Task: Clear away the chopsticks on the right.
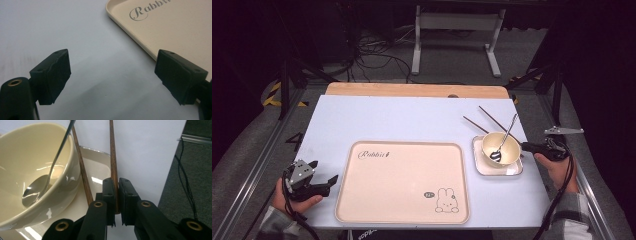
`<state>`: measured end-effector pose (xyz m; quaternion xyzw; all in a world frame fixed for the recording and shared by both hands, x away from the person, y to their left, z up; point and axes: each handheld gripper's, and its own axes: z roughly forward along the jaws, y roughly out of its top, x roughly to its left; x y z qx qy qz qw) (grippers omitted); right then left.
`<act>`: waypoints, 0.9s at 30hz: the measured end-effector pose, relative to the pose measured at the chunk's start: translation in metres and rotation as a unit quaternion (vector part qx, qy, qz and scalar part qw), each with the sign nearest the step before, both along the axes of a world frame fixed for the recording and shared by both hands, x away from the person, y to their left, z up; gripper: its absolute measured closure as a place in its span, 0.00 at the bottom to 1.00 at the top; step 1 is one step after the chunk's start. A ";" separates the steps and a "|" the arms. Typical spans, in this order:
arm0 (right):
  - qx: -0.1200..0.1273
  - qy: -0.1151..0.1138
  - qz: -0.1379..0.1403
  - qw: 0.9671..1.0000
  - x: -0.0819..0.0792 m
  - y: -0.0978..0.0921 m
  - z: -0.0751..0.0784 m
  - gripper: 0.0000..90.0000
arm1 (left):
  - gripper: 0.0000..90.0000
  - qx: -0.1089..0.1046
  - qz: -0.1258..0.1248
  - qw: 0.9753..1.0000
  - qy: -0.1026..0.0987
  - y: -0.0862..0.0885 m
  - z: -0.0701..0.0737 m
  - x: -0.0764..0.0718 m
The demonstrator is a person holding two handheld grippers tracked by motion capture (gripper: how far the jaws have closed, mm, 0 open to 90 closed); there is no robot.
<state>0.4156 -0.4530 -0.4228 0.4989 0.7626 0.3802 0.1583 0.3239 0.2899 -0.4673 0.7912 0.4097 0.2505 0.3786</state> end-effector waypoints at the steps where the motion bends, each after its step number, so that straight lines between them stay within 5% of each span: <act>1: 0.001 -0.006 -0.004 1.000 -0.001 -0.001 0.002 0.94 | 0.16 0.000 0.000 1.000 0.000 0.000 0.000 0.000; 9: 0.011 -0.049 -0.031 0.998 -0.008 -0.003 0.016 0.94 | 0.16 0.000 0.002 1.000 -0.002 0.001 0.000 0.000; 17: 0.031 -0.105 -0.065 0.992 -0.018 -0.006 0.034 0.94 | 0.16 0.000 0.002 1.000 -0.003 0.000 0.001 -0.001; 27: 0.044 -0.146 -0.052 0.987 -0.030 0.006 0.056 0.94 | 0.16 0.002 -0.001 1.000 -0.006 0.000 0.001 -0.001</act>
